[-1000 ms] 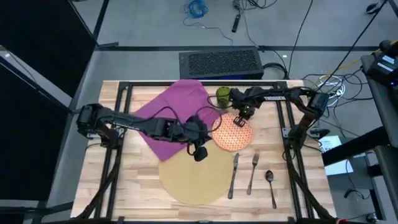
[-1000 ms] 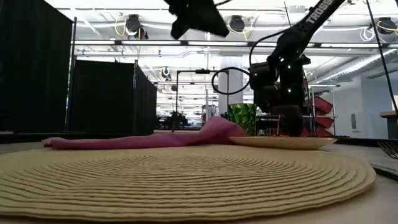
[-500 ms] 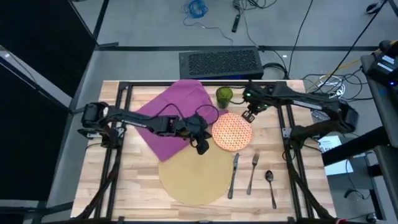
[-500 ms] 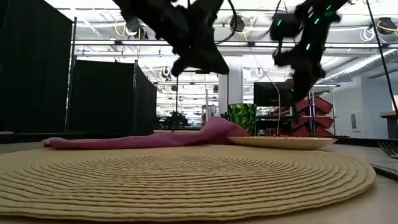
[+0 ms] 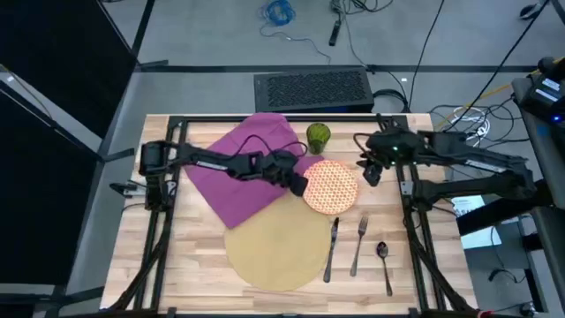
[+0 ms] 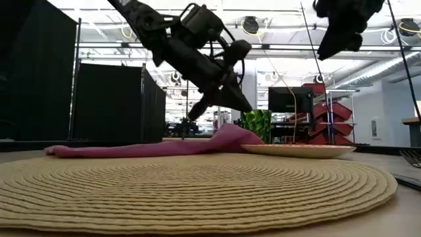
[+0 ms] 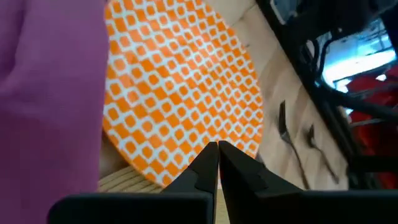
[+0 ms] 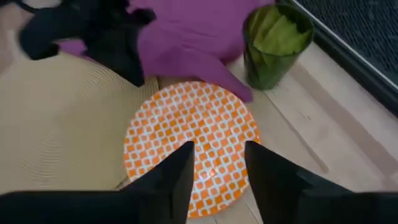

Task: Set table place
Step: Put the orange plate on the brown placemat

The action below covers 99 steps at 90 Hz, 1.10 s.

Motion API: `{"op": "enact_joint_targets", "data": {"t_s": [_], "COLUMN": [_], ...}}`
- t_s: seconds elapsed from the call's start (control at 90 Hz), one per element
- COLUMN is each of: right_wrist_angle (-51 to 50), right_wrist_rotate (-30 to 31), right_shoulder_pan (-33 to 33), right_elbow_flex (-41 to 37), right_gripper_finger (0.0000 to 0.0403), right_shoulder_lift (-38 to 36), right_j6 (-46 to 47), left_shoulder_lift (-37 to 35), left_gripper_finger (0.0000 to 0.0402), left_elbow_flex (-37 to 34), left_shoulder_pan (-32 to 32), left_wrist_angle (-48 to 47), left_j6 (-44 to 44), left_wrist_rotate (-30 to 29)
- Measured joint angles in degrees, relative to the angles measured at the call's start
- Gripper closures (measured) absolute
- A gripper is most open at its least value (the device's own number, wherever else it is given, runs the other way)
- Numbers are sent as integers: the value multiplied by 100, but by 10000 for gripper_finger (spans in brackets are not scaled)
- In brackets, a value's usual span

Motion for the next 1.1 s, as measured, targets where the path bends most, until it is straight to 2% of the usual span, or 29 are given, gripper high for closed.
{"op": "enact_joint_targets", "data": {"t_s": [0.278, 0.711, 0.878, 1.1], "right_wrist_angle": [-39, -178, -177, -168], "right_wrist_rotate": [22, 22, 24, 24], "right_shoulder_pan": [20, 19, 18, 18], "right_elbow_flex": [2, 2, 2, 2], "right_gripper_finger": [254, 254, 254, 254], "right_shoulder_lift": [-147, -146, -146, -146], "right_j6": [-169, -195, -232, -256], "left_shoulder_lift": [282, 411, 411, 409], "left_gripper_finger": [401, 398, 355, 291], "left_elbow_flex": [2, 4, 4, 4], "left_shoulder_pan": [63, 471, 465, 467], "left_wrist_angle": [-20, -97, -225, -317], "left_j6": [-362, -195, -168, -197], "left_wrist_rotate": [30, 101, 269, 150]}}
